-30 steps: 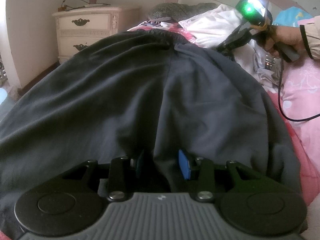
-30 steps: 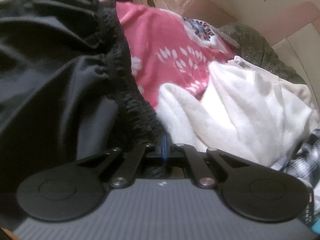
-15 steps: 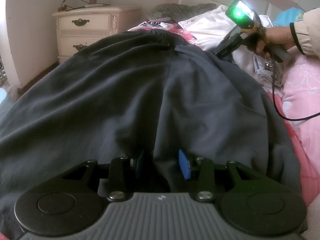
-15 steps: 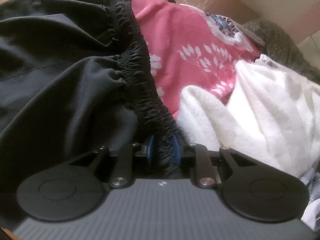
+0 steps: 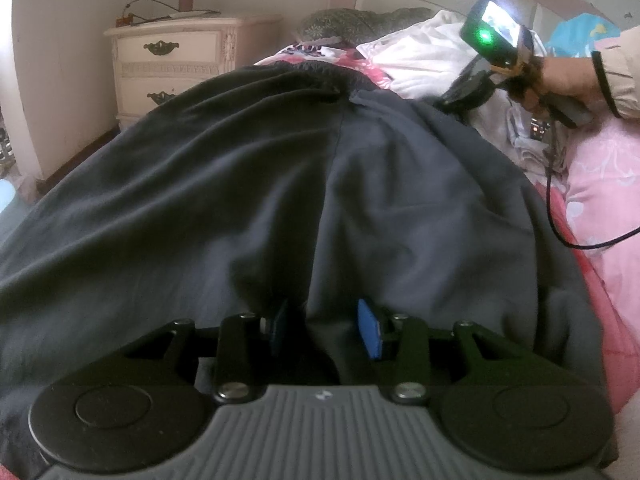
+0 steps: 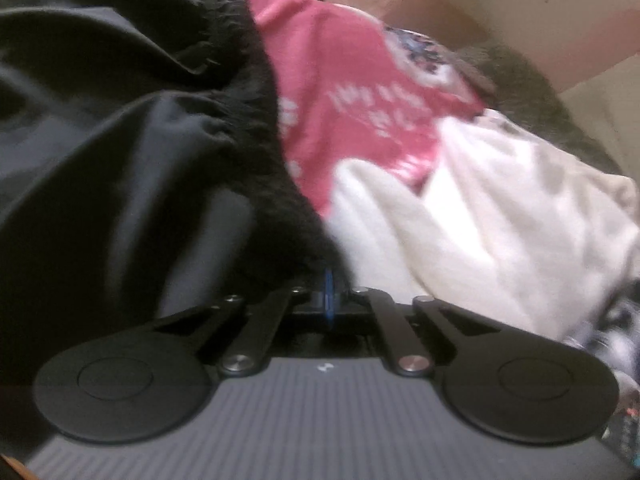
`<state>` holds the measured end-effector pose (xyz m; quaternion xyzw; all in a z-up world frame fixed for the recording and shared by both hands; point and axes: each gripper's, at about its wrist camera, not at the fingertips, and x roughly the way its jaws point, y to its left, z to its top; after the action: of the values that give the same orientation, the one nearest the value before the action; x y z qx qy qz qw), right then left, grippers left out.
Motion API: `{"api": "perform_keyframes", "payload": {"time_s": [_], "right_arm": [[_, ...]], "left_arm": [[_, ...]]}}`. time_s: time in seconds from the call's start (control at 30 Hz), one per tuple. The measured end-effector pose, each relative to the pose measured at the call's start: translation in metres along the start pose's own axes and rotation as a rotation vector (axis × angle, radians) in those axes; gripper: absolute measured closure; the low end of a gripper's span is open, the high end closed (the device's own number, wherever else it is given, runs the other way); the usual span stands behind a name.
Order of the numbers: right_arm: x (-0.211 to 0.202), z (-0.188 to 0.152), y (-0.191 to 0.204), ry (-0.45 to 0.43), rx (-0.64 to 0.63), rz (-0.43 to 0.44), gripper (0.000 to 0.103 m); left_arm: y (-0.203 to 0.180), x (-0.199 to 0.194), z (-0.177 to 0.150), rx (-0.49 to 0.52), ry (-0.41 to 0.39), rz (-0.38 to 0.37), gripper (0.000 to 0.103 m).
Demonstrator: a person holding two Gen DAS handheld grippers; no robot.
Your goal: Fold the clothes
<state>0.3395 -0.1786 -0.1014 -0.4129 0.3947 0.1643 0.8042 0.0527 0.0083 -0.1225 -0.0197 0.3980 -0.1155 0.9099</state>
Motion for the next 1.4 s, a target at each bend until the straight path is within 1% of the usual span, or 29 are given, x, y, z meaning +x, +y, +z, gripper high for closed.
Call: {"api": "perform_keyframes", "payload": {"time_s": [0.03, 0.07, 0.13, 0.17, 0.23, 0.3, 0.4, 0.53, 0.6, 0.73, 0.8, 0.93, 1.03, 1.07, 1.1, 1.2, 1.3, 1.4], "right_arm": [[-0.002, -0.003, -0.001, 0.002, -0.004, -0.01, 0.103], [-0.005, -0.005, -0.002, -0.002, -0.002, 0.0, 0.103], [-0.013, -0.006, -0.005, -0.046, 0.017, 0.046, 0.103], [-0.014, -0.005, -0.007, -0.05, 0.035, 0.081, 0.102], [-0.01, -0.001, -0.01, -0.05, 0.06, 0.13, 0.097], [-0.004, 0.001, -0.012, -0.048, 0.052, 0.154, 0.073], [0.006, 0.004, -0.017, -0.026, 0.065, 0.189, 0.066], [0.015, 0.006, -0.029, 0.006, 0.117, 0.29, 0.065], [0.02, 0.008, -0.03, 0.025, 0.118, 0.32, 0.064], [0.022, 0.011, -0.027, 0.045, 0.107, 0.331, 0.065], [0.022, 0.011, -0.026, 0.049, 0.107, 0.331, 0.069], [0.02, 0.008, -0.024, 0.049, 0.117, 0.326, 0.075], [0.018, 0.006, -0.02, 0.038, 0.124, 0.313, 0.083], [0.015, 0.005, -0.019, 0.031, 0.127, 0.305, 0.088], [0.013, 0.004, -0.017, 0.022, 0.127, 0.292, 0.092], [-0.003, 0.001, -0.015, -0.016, 0.13, 0.23, 0.095], [-0.016, -0.003, -0.02, -0.037, 0.131, 0.158, 0.096], [-0.018, -0.006, -0.02, -0.029, 0.109, 0.089, 0.097]], "left_arm": [[0.0, 0.0, 0.0, -0.001, 0.0, 0.0, 0.063], [0.0, 0.0, 0.0, -0.001, 0.0, 0.0, 0.063], [-0.001, 0.0, 0.0, -0.001, 0.0, 0.0, 0.063], [-0.001, 0.0, 0.0, -0.001, 0.0, 0.0, 0.063], [0.0, -0.001, -0.001, 0.0, 0.0, 0.0, 0.063], [0.0, -0.002, -0.001, -0.001, 0.0, -0.001, 0.063], [0.0, -0.002, -0.001, -0.002, 0.0, -0.003, 0.062], [0.0, -0.001, -0.001, -0.003, -0.001, -0.005, 0.061], [0.0, -0.001, -0.001, -0.002, -0.001, -0.005, 0.061], [-0.001, 0.0, -0.001, 0.001, -0.001, -0.002, 0.061], [-0.001, 0.0, -0.001, 0.004, -0.001, 0.0, 0.06], [-0.001, 0.001, -0.001, 0.007, -0.002, 0.003, 0.06], [-0.002, 0.001, 0.0, 0.01, -0.002, 0.005, 0.06], [-0.002, 0.001, 0.0, 0.01, -0.002, 0.005, 0.06], [-0.002, 0.001, 0.0, 0.009, -0.003, 0.006, 0.06], [-0.002, 0.002, 0.001, 0.009, -0.004, 0.007, 0.06], [-0.002, 0.002, 0.001, 0.009, -0.005, 0.007, 0.06], [-0.001, 0.002, 0.001, 0.009, -0.006, 0.007, 0.06]]}}
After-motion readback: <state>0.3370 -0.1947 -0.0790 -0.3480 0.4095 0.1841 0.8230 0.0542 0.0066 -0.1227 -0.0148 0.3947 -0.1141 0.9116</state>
